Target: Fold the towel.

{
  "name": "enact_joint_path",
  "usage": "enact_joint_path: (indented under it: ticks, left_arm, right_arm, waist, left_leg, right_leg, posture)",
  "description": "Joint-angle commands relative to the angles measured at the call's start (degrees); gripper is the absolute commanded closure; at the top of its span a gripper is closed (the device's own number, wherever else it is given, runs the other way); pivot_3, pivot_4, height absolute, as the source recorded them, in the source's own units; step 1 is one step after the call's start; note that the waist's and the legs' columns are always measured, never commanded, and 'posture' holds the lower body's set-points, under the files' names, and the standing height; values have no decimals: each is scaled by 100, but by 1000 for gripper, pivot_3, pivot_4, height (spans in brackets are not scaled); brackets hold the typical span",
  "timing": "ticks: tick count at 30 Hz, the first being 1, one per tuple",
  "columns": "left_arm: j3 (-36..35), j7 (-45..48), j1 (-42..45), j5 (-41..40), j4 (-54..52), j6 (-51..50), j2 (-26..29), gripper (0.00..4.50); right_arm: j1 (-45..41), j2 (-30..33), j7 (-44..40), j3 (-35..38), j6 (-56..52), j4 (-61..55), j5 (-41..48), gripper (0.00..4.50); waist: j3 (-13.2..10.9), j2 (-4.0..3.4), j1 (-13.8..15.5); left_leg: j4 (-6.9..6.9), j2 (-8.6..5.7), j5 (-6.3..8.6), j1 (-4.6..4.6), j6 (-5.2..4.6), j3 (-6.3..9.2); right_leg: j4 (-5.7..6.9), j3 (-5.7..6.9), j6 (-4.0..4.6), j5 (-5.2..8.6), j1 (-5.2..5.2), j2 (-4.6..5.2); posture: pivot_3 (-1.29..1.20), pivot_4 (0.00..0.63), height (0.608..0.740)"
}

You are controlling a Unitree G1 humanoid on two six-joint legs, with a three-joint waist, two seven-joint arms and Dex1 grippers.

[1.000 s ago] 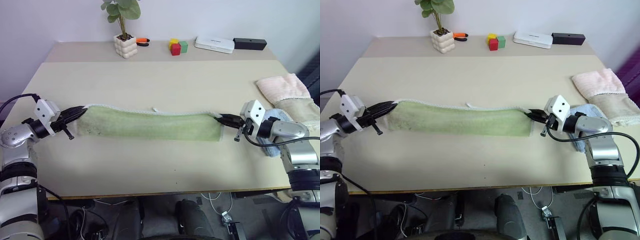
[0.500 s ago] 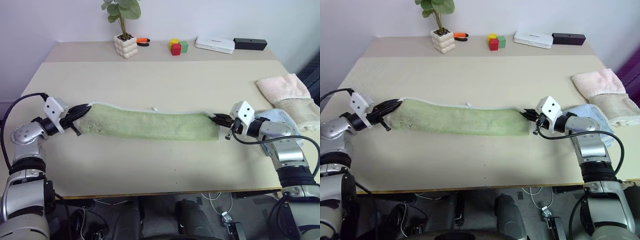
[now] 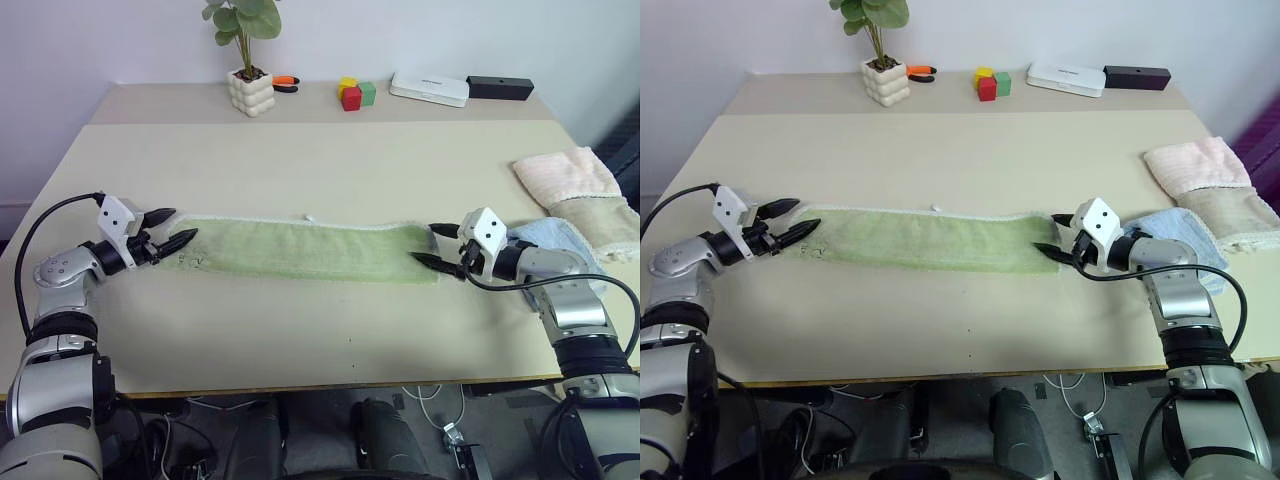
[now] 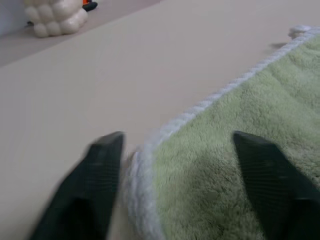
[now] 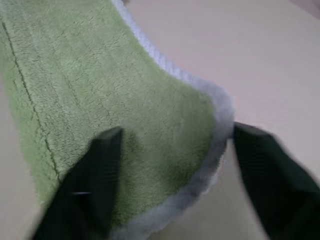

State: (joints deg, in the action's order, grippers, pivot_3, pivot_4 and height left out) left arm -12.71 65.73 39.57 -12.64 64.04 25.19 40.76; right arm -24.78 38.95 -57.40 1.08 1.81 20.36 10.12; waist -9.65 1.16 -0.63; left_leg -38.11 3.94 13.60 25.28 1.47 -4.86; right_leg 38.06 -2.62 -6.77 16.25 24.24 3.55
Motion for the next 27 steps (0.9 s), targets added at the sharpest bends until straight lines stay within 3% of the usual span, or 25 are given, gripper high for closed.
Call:
enact_joint_path:
  ticks: [1, 5, 7, 11, 14, 16, 20, 23, 27]
  left_arm:
    - [-170, -393, 116, 35, -4, -22, 326, 44]
    - [-798, -593, 398, -717, -49, -1190, 334, 44]
    - [-1184, -688, 463, -1211, -353, -1949, 255, 44]
    - [-1315, -936, -68, -1647, -1790, -2750, -183, 1865]
    - [-1048, -1421, -587, -1897, -3372, -3416, -851, 3425]
    - [-967, -1712, -808, -1963, -3997, -3688, -1127, 4459]
    - [-759, -2573, -1149, -2239, -5087, -4163, -2117, 4459]
    - [-580, -2815, -1354, -2096, -5383, -4234, -2353, 4459]
    - [-393, -3145, -1639, -1853, -5149, -4308, -2478, 4459]
  right_arm:
    - [-75, 147, 193, 178, 102, -120, -82, 50]
    - [-61, -35, 292, 627, -640, -679, 706, 50]
    - [-82, -252, 848, 842, -712, -1046, 771, 50]
    - [-104, -775, 1819, 989, -1014, -1954, 771, 1906]
    - [-252, -1696, 2997, 857, -1475, -2479, 749, 3424]
    - [-243, -2085, 3358, 767, -1640, -2680, 733, 4450]
    - [157, -3239, 4267, 260, -2097, -2881, 641, 4450]
    - [335, -3611, 4533, 264, -2322, -2774, 723, 4450]
    - [670, -3629, 4783, 307, -2183, -2056, 428, 4450]
  waist:
    - [0, 0, -3]
    - [-1, 0, 7]
    - [0, 0, 9]
    - [0, 0, -2]
    - [1, 1, -10]
    - [1, 1, -1]
    - [2, 3, 8]
    - [3, 3, -4]
    - [5, 3, -1]
  left_leg:
    - [0, 0, 0, 0, 0, 0]
    - [0, 0, 0, 1, 0, 1]
    - [0, 0, 0, 2, 0, 1]
    - [2, 0, -1, 2, 2, 7]
    - [0, 0, -2, 3, 3, 7]
    - [0, 1, -5, 2, 8, 11]
    - [-1, -2, -6, 8, 11, 18]
    - [0, -3, -7, 8, 11, 20]
    - [1, -5, -6, 4, 11, 21]
  right_leg:
    - [0, 0, 0, 0, 0, 0]
    - [1, 0, 0, 0, 2, 0]
    - [1, 1, 0, 0, 1, 1]
    - [5, 1, -1, 0, 1, 0]
    - [4, 0, -1, 0, 0, 1]
    - [9, 1, -1, 0, 1, 0]
    - [8, 1, -1, 0, 0, 1]
    - [6, 1, -1, 0, 0, 0]
    - [3, 1, 0, 0, -4, 0]
  posture:
    - [0, 150, 735]
    - [0, 150, 735]
    - [0, 150, 735]
    - [0, 150, 735]
    - [0, 150, 735]
    - [0, 150, 735]
    - [0, 150, 735]
    - [0, 150, 735]
    - [0, 150, 735]
